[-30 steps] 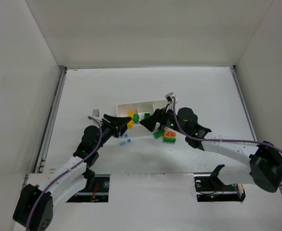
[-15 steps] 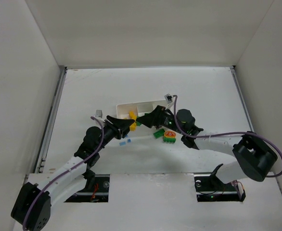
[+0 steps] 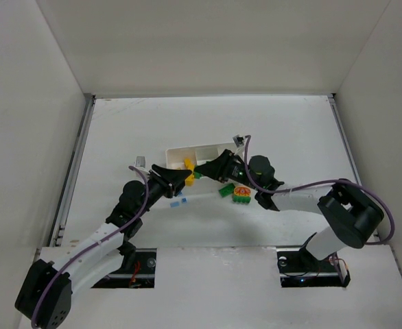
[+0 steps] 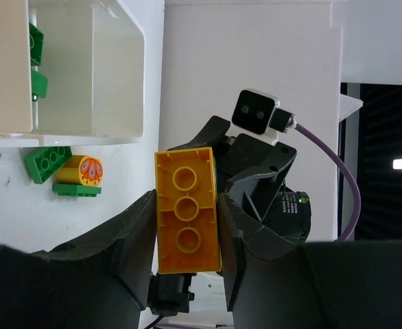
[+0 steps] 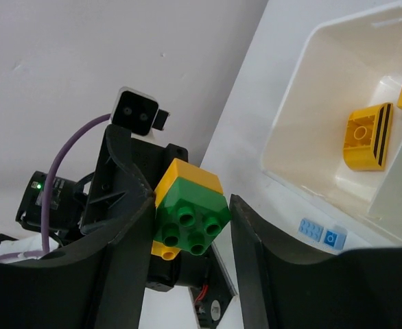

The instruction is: Sort the legos into containers by color

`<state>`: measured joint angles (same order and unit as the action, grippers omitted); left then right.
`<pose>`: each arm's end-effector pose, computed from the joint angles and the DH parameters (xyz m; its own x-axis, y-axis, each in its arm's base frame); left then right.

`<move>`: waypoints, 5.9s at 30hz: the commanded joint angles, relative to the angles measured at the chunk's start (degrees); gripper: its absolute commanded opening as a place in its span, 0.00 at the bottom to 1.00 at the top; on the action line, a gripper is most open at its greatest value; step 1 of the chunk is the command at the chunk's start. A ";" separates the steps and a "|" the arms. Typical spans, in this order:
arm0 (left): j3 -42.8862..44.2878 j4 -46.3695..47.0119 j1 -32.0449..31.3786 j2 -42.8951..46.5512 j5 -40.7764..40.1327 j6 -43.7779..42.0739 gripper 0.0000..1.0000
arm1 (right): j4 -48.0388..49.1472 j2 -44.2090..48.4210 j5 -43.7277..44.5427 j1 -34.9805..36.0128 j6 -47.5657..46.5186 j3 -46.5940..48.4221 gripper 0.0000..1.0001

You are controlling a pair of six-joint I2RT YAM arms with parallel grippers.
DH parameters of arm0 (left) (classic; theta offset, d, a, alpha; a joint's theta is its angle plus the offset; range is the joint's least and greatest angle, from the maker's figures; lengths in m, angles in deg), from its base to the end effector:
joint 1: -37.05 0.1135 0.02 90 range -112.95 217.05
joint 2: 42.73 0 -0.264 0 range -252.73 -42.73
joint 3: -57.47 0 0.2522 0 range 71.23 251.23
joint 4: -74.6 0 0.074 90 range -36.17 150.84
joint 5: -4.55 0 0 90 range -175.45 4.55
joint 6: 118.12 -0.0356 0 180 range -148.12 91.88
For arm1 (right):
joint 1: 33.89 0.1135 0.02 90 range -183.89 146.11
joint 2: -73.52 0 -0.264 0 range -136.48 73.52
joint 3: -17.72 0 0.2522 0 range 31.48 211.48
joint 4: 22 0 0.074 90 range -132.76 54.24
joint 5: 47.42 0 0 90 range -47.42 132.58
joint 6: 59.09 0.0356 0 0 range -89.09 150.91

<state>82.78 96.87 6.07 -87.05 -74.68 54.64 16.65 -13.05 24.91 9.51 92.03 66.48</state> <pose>0.1495 -0.0975 0.2220 -0.6542 -0.7440 -0.1364 0.1323 0.0650 -0.9891 0.2188 0.2218 0.2240 -0.7612 0.4285 -0.4868 -0.4320 0.2248 0.8734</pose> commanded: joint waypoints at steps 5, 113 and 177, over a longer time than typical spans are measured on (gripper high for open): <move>1.28 3.43 -0.61 0.54 -1.35 -0.85 0.14 | 9.47 -2.56 -2.19 -0.90 4.00 -0.55 0.38; 19.92 -23.91 -23.63 -16.15 -26.58 -43.74 0.47 | -60.93 14.74 42.90 6.30 -20.26 -0.63 0.52; 9.20 18.20 -35.94 -25.12 -40.82 -41.02 0.18 | -45.20 23.19 36.83 7.36 -2.06 3.14 0.49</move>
<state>93.29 112.49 -29.07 -114.08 -115.47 13.92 -33.06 8.72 61.54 17.18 90.31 70.24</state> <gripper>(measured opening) 0.334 0.693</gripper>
